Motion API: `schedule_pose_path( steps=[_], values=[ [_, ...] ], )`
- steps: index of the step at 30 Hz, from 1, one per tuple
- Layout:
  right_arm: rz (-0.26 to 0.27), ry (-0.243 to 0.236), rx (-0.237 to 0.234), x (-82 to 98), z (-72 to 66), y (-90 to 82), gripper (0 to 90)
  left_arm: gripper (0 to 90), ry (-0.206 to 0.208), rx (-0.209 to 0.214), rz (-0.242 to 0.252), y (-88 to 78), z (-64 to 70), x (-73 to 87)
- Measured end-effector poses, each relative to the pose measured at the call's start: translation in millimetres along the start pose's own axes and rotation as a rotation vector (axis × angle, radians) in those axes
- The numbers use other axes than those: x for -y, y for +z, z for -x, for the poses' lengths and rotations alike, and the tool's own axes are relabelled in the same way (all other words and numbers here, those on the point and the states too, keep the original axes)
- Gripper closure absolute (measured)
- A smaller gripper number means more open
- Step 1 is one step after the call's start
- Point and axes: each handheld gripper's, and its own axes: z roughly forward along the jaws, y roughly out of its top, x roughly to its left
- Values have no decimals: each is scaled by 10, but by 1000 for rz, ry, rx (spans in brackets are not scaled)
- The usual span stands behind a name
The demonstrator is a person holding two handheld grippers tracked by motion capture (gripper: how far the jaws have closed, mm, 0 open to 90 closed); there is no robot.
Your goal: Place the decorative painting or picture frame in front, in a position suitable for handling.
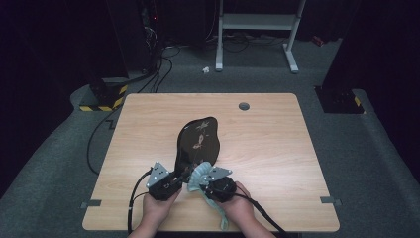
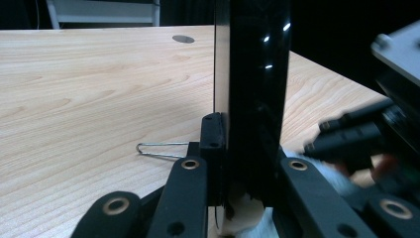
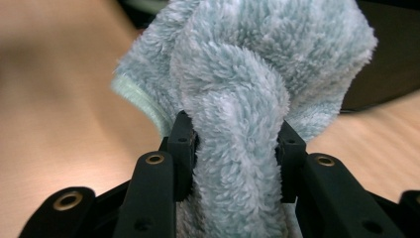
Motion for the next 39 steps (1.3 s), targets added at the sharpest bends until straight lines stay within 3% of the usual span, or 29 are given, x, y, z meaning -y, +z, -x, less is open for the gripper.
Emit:
schedule_pose_path(
  steps=[8, 12, 16, 23, 26, 28, 30, 33, 35, 36, 39],
  values=[
    [-7, 128, 167, 15, 648, 18, 626, 801, 3, 3, -3, -2, -7, -1],
    [-22, 159, 203, 14, 814, 33, 628, 801, -2, 4, -1, 0, 0, 1],
    [-20, 126, 170, -3, 663, 53, 629, 800, 0, 3, -1, 0, 1, 1],
    [8, -9, 26, -4, -14, 36, 631, 802, 0, 0, 1, 0, -3, 3],
    [6, -47, 7, -9, -168, 32, 632, 802, 0, 2, 1, -2, -9, 4],
    [10, -49, 3, -17, -160, 27, 632, 802, 1, 3, 1, -2, -10, 4],
    [11, -27, 11, -15, -70, 30, 632, 802, -2, 2, 0, -2, -6, 4],
    [2, 9, 62, -18, 150, 42, 632, 801, -1, 4, 1, -2, -8, 5],
    [-3, 50, 103, -24, 346, 54, 632, 800, -2, 4, 1, -2, -7, 5],
    [-7, 92, 127, -29, 467, 60, 632, 800, -2, 4, 1, -1, -6, 5],
    [-17, 145, 173, -35, 693, 73, 632, 800, -2, 4, 0, -2, -7, 4]
  ],
)
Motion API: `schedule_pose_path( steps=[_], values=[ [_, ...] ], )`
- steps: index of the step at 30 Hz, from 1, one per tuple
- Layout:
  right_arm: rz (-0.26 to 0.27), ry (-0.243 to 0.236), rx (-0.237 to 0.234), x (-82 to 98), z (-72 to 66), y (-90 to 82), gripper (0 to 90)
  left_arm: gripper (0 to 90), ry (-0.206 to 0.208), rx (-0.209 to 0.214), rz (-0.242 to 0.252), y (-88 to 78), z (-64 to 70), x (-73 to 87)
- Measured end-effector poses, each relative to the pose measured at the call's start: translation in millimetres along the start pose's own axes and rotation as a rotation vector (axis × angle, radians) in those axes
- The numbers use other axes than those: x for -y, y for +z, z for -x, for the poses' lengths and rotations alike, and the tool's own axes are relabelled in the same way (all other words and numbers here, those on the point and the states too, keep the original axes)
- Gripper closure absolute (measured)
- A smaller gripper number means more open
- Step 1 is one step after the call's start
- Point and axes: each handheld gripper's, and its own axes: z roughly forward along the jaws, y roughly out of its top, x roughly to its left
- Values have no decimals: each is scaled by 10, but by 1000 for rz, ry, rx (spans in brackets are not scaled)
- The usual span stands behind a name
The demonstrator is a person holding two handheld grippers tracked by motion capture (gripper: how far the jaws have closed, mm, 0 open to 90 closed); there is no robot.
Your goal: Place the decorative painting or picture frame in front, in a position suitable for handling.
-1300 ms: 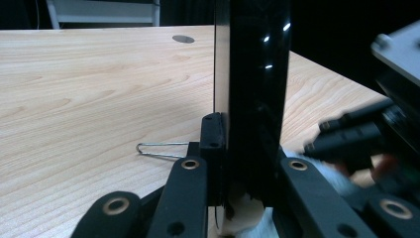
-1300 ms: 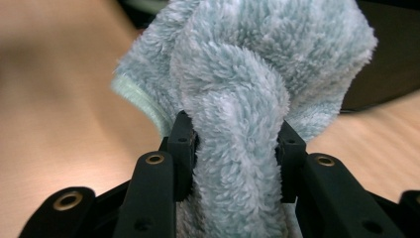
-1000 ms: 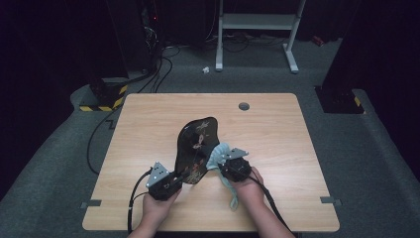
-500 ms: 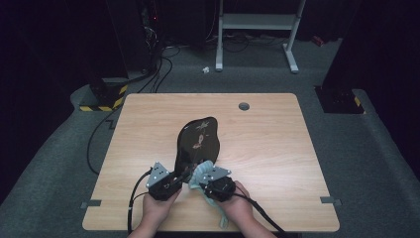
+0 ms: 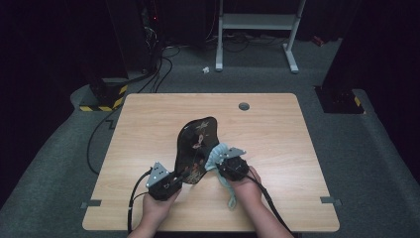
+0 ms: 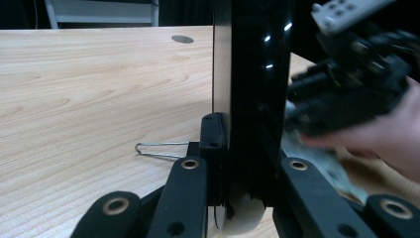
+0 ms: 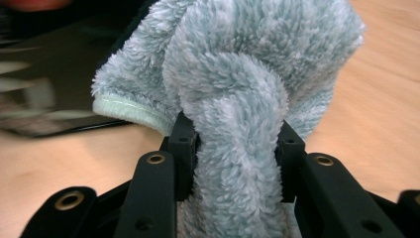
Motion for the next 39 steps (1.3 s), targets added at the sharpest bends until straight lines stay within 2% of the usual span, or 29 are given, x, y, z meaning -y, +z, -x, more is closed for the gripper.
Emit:
schedule_pose_path(
  steps=[3, 6, 13, 15, 17, 19, 20, 22, 26, 28, 31, 33, 35, 38, 39],
  values=[
    [-6, 2, 17, -26, 78, 13, 636, 800, 0, 0, 0, 0, -2, 0],
    [-2, -37, -1, -23, -56, -29, 639, 800, 1, -1, 1, 1, 0, 1],
    [45, -151, -153, 48, -708, -189, 640, 802, 0, -6, 2, -2, -9, 1],
    [39, -178, -196, 79, -843, -204, 640, 802, 0, -6, 2, -2, -9, 1],
    [38, -207, -197, 92, -904, -209, 640, 802, -3, -4, 2, -2, -11, 0],
    [33, -191, -203, 81, -839, -192, 640, 802, -6, -4, 2, -2, -12, 0],
    [33, -185, -189, 71, -786, -180, 640, 802, -6, -4, 2, -3, -12, -1],
    [29, -160, -155, 49, -639, -149, 640, 802, -6, -4, 2, -3, -11, -1],
    [6, -70, -81, 5, -257, -43, 641, 801, -4, -5, -1, -3, -8, -2],
    [-2, -43, -44, -19, -97, -4, 641, 801, -3, -5, -1, -3, -7, -2],
    [-6, -14, 11, -46, 55, 33, 636, 801, -5, -6, 0, -3, -3, -1],
    [-7, -26, 34, -45, 64, 45, 636, 800, -7, -6, 1, -2, -2, -1],
    [-11, -47, 38, -43, 6, 35, 638, 801, -7, -8, 0, -3, 0, 0],
    [-6, -70, -15, -18, -170, -21, 638, 801, -6, -9, 0, -2, 1, 0],
    [1, -95, -26, -1, -255, -42, 638, 801, -6, -10, 0, -3, 2, 0]
  ],
)
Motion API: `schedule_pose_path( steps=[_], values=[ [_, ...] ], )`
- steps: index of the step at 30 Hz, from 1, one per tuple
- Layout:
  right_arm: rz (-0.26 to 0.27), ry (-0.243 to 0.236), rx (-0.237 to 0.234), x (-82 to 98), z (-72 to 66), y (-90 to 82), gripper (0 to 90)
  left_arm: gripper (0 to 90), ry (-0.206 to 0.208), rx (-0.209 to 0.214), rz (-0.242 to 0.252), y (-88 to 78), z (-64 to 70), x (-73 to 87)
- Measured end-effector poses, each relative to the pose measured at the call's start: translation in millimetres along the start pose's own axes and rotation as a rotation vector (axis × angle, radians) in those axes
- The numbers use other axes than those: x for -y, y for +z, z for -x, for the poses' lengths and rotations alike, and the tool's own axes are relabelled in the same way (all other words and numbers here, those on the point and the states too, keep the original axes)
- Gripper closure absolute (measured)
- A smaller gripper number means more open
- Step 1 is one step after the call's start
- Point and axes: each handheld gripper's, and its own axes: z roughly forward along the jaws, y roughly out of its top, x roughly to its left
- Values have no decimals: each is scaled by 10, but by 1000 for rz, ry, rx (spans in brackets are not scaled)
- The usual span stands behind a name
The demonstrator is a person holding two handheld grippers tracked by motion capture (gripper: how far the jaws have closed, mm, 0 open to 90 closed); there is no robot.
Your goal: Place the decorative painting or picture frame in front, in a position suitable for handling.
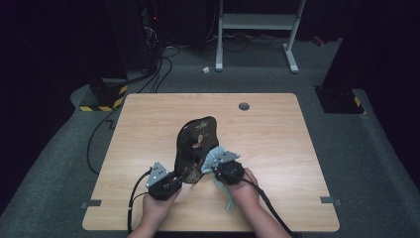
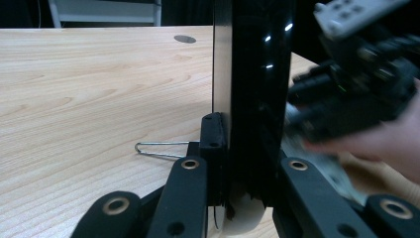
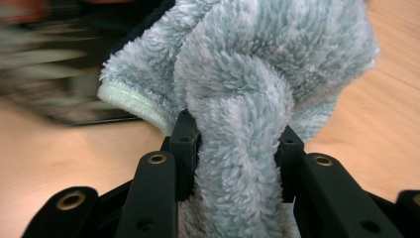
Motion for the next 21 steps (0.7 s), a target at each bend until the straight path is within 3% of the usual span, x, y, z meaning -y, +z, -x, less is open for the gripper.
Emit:
schedule_pose_path(
  steps=[5, 7, 13, 21],
  values=[
    [20, -85, -102, 45, -441, -89, 638, 802, 0, 1, 5, 1, -6, 2],
    [29, -86, -117, 51, -501, -115, 637, 802, 2, 1, 5, 1, -7, 2],
    [94, -29, -110, 93, -403, -312, 633, 798, 11, -2, 6, 0, -28, -2],
    [105, 46, -63, 279, -152, -492, 615, 690, 38, -6, 27, -75, -53, -13]
  ],
)
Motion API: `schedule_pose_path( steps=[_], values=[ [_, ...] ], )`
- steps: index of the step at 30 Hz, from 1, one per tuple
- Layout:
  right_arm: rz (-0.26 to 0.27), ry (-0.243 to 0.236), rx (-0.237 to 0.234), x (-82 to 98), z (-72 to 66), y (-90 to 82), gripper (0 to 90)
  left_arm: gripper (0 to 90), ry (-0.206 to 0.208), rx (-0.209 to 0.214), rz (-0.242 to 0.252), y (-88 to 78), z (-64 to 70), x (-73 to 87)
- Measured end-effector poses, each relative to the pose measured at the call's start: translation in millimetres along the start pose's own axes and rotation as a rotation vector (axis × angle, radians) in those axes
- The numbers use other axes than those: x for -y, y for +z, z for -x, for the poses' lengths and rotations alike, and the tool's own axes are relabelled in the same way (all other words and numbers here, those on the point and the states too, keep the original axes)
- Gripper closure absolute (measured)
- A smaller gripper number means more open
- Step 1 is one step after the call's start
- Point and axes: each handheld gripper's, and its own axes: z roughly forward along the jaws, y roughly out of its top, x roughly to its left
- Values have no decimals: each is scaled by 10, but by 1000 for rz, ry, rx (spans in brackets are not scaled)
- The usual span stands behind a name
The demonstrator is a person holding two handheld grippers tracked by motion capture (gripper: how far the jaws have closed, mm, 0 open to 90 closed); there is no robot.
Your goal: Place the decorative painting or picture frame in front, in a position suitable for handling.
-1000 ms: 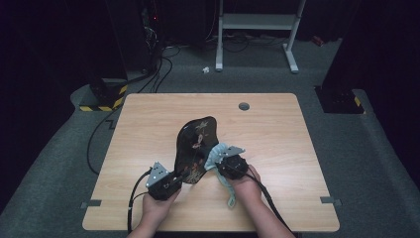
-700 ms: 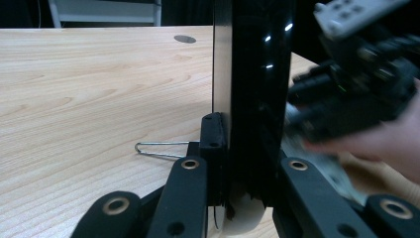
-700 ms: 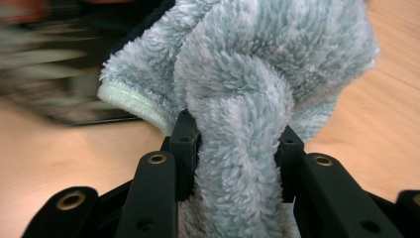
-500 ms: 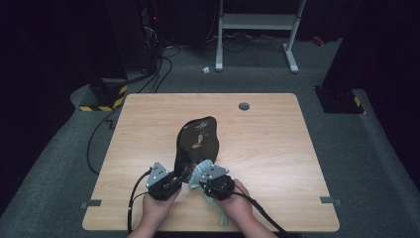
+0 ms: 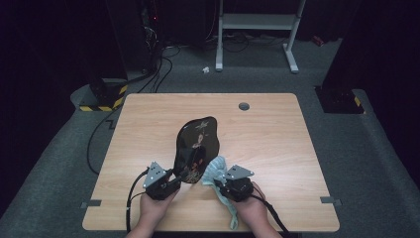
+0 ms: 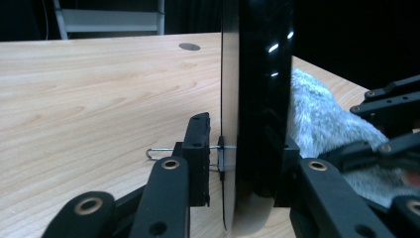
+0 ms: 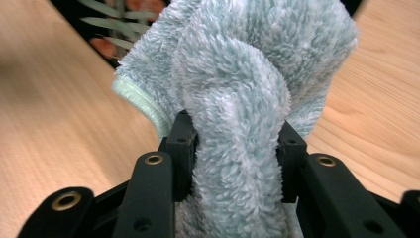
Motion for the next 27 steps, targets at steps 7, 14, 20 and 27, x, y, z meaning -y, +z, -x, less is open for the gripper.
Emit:
schedule_pose_path(
  steps=[7, 14, 20, 27],
  values=[
    [12, 38, 21, 54, 149, -71, 611, 583, 41, 0, -7, -137, -2, 26],
    [24, 90, 48, 94, 281, -137, 607, 545, 57, -8, -14, -250, 23, 58],
    [57, 98, 40, 46, 322, -154, 607, 535, 61, -20, -25, -341, 35, 100],
    [64, 89, 24, 8, 312, -127, 606, 646, 49, -52, -24, -494, -21, 128]
  ],
)
